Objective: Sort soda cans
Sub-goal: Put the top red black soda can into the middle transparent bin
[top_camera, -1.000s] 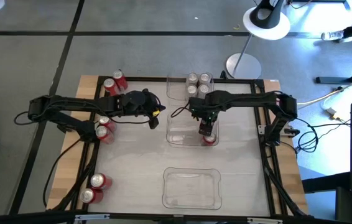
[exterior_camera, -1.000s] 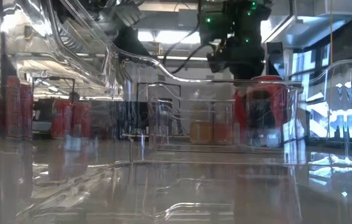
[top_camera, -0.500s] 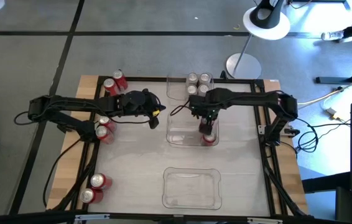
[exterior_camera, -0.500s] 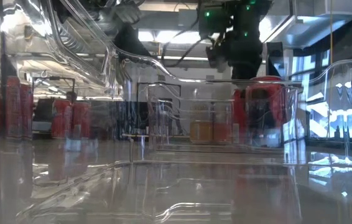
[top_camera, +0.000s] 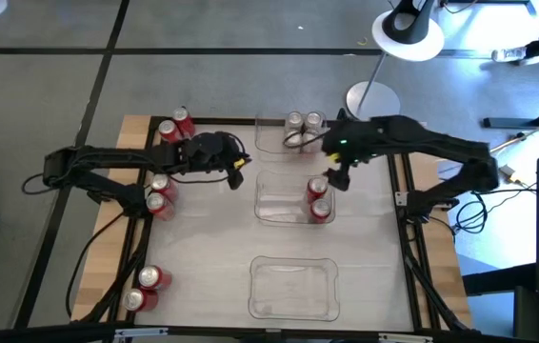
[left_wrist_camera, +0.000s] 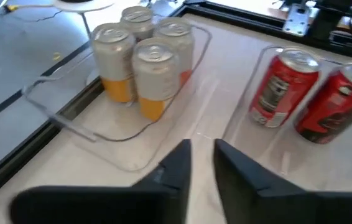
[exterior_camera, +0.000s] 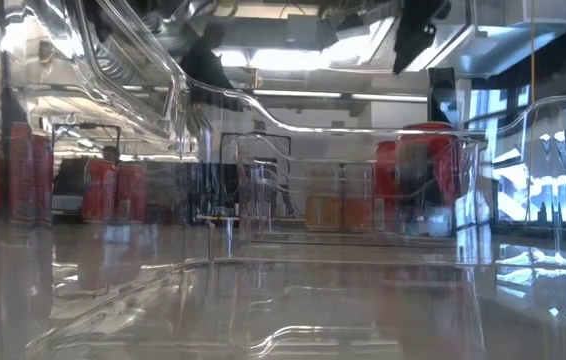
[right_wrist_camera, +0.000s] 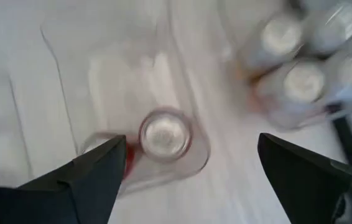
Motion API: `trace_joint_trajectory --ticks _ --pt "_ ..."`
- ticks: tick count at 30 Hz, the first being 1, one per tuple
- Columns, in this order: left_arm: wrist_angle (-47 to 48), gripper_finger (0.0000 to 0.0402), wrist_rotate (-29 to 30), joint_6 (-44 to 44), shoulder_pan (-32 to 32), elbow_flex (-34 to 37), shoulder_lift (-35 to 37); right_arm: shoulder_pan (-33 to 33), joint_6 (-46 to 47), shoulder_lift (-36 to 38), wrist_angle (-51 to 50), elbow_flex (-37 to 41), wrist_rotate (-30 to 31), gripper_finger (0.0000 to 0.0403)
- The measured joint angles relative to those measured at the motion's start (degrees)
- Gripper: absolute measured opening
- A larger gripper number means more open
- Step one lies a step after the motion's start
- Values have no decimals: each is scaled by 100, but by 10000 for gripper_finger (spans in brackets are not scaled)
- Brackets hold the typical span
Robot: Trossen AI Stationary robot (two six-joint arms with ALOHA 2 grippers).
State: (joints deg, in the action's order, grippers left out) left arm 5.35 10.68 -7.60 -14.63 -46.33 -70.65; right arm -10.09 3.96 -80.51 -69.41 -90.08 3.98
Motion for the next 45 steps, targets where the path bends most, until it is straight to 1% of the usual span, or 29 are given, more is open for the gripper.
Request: trace_joint_trajectory --ticks 3,5,9,11,14,17,19,22,25,29,31,33,36,38,40,42,45 --pt "214 124 0 -53 -247 -45 25 -2 -205 500 678 447 202 360" --pt "543 169 14 -109 -507 -258 56 -7 -428 777 1288 887 227 360" --pt "1323 254 319 -129 -1243 -812 67 -7 -952 1186 2763 1903 476 360" --pt "1674 287 428 -126 -1723 -1083 32 -9 -1195 1275 3522 2344 733 360" --pt "2189 315 465 -223 -2435 -1415 11 -133 -1476 1288 4519 2826 985 360" --pt "2603 323 476 -324 -3044 -1588 11 -340 -1676 1249 5264 3106 997 360" --pt "2783 323 471 -354 -3375 -1625 9 -515 -1789 1236 5539 3241 952 360" --pt "2723 324 413 -298 -3645 -1631 4 -810 -1880 1200 6047 3403 704 360" --pt "2662 324 390 -298 -3723 -1637 4 -1110 -1941 1138 6489 3530 276 360" --pt "2725 324 381 -750 -3711 -1544 4 -1464 -1979 979 6944 3668 -484 360" --pt "2840 324 392 -1171 -3713 -1471 4 -1595 -2090 893 6970 3698 -761 360" --pt "2957 324 395 -1474 -3742 -1371 4 -1688 -2213 808 6977 3698 -877 360" --pt "3056 324 391 -1348 -3791 -1361 -38 -1783 -2290 746 6985 3698 -918 360" --pt "3183 324 413 -1217 -3845 -1619 -144 -1829 -2355 728 6984 3698 -914 360" --pt "3435 324 586 -1091 -3879 -2012 -374 -1856 -2373 724 6983 3698 -947 360" --pt "3943 324 676 -1016 -3957 -2442 -749 -1856 -2375 724 6983 3698 -996 360" --pt "4996 324 718 -957 -4116 -2995 -1441 -1847 -2363 724 6972 3698 -1094 360"
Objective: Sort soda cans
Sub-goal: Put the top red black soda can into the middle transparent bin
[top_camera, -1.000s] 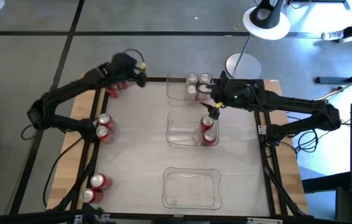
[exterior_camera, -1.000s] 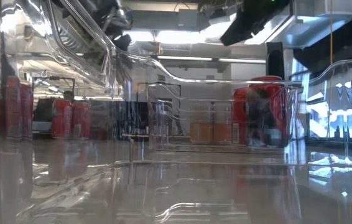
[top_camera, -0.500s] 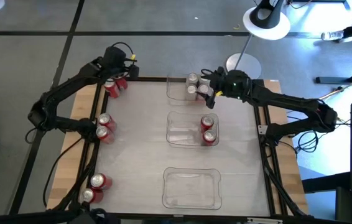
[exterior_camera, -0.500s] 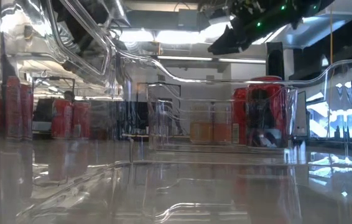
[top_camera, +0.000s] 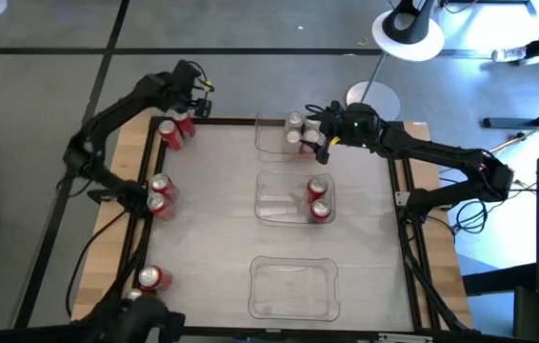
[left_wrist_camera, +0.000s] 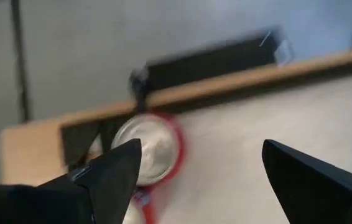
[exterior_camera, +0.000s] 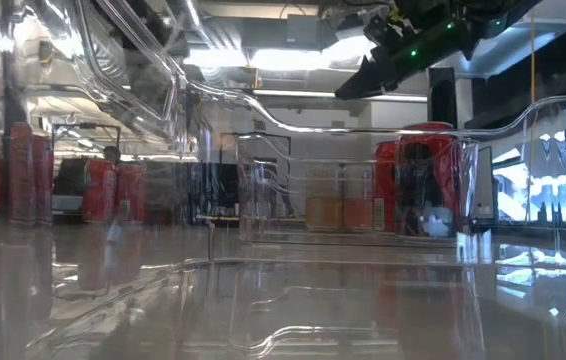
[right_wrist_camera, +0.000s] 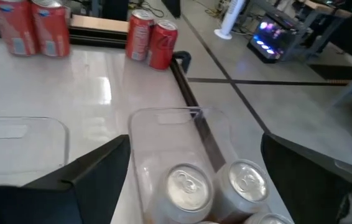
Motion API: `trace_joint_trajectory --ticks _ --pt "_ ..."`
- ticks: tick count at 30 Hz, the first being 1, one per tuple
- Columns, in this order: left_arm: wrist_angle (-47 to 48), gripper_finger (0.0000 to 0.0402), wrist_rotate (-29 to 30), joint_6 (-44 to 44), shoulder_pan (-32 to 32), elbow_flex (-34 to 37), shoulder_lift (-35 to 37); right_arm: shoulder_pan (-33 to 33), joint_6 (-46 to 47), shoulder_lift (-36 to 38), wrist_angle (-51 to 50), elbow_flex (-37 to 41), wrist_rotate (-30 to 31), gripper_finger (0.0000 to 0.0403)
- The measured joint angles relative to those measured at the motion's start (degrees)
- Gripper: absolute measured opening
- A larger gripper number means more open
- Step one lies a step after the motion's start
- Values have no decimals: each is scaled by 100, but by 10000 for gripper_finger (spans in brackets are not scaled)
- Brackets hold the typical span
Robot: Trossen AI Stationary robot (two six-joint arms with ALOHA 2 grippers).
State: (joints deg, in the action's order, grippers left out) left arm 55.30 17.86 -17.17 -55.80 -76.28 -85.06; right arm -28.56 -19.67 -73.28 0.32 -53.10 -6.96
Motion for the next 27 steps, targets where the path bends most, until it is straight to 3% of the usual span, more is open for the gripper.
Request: trace_joint_trajectory --ticks 6,22,27 --pt "607 324 189 114 -222 -506 -816 2 156 0 -100 0 -317 360" --pt "398 324 314 101 -760 -319 -1136 4 742 0 -365 0 -319 360" --pt "333 324 -1 286 -775 -268 -1136 4 742 0 -365 0 -319 360"
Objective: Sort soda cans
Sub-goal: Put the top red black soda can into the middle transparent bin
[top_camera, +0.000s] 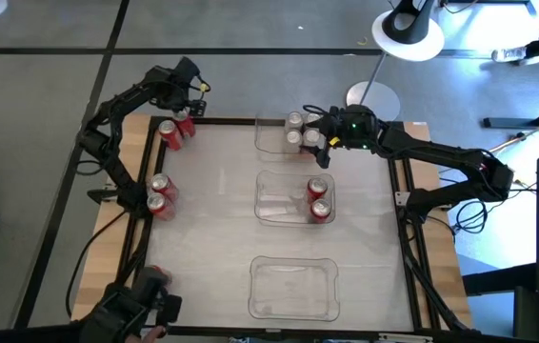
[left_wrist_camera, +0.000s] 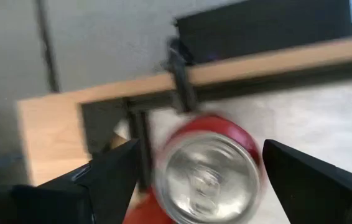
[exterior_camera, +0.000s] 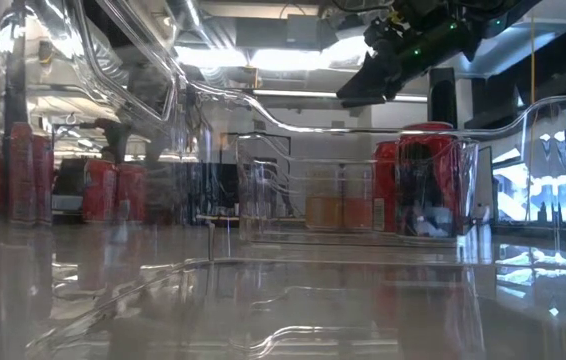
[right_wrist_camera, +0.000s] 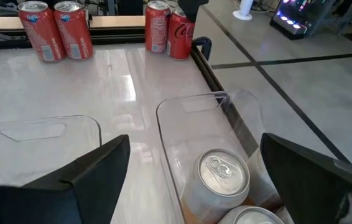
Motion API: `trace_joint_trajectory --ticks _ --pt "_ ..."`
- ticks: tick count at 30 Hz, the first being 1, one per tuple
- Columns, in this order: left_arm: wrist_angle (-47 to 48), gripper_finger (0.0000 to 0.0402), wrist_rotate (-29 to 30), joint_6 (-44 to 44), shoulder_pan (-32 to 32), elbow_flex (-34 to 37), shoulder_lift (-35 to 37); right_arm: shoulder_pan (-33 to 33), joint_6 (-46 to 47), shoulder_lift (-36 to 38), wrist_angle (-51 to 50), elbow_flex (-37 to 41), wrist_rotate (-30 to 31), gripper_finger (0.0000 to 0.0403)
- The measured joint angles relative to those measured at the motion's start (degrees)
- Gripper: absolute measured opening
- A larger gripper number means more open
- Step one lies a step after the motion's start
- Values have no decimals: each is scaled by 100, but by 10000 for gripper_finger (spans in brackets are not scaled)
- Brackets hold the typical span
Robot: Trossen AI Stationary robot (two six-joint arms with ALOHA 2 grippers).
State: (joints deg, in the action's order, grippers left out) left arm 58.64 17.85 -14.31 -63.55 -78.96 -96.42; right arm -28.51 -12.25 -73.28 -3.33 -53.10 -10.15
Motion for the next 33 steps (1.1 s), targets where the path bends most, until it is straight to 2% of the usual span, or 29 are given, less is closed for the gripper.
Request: trace_joint_trajectory --ticks 5,10,15,20,27,33 --pt "60 324 -165 179 2 11 0 0 42 0 -2 0 0 360" --pt "91 324 -210 750 0 164 4 0 44 0 -2 0 0 360" --pt "-18 324 -494 1173 -11 328 22 0 44 0 -2 0 0 360" --pt "-75 322 -545 1303 -4 352 22 0 44 0 0 0 2 360" --pt "-79 277 -625 1417 -5 352 22 2 42 0 0 0 0 360" --pt "-241 276 -732 1467 8 363 44 2 42 0 -74 0 0 360"
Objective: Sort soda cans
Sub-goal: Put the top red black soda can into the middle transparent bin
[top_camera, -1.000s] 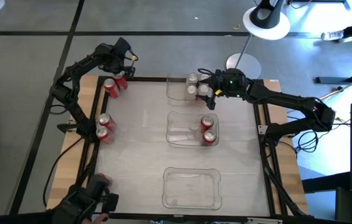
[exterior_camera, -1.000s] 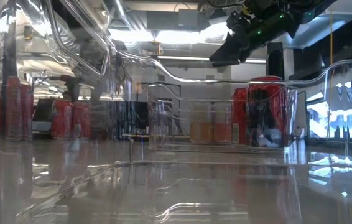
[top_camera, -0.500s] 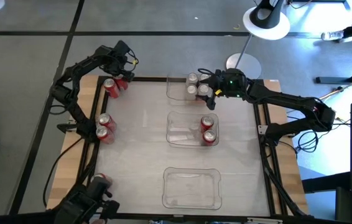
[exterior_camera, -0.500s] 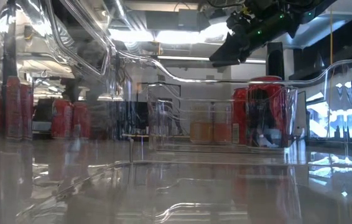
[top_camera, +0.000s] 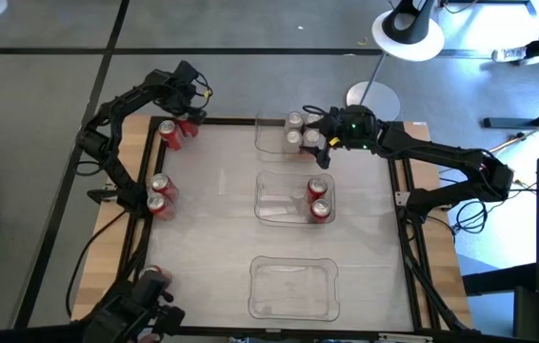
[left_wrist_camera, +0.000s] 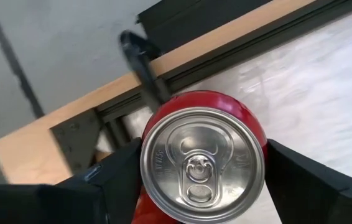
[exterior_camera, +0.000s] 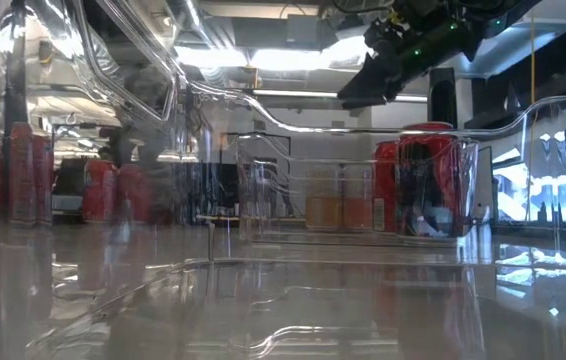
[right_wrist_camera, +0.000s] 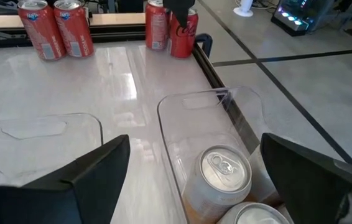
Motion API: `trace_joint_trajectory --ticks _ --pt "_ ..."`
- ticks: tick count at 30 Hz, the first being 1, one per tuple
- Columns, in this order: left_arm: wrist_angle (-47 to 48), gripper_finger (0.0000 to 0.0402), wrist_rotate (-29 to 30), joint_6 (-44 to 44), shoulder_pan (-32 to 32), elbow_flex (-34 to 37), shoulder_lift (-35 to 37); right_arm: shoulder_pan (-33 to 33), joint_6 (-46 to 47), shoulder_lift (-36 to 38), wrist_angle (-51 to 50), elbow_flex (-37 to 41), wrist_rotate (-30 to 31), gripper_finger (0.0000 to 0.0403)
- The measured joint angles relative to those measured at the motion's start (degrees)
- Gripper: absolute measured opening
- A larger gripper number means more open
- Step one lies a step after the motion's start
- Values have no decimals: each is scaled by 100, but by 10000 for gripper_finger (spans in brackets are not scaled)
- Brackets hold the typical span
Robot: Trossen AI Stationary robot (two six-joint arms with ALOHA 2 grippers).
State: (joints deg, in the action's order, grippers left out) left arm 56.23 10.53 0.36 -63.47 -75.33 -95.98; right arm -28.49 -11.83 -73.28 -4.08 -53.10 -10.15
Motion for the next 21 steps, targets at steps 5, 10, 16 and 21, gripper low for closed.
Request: trace_joint_trajectory --ticks 5,10,16,21 --pt "30 275 -245 16 77 -92 131 0 0 0 -83 0 2 360" --pt "106 275 -194 37 365 -319 354 0 74 0 -77 0 2 360" --pt "494 275 -197 14 1090 -811 656 0 131 0 -212 0 1 360" --pt "634 275 -152 -74 1919 -1293 820 2 148 10 -696 -2 -45 360"
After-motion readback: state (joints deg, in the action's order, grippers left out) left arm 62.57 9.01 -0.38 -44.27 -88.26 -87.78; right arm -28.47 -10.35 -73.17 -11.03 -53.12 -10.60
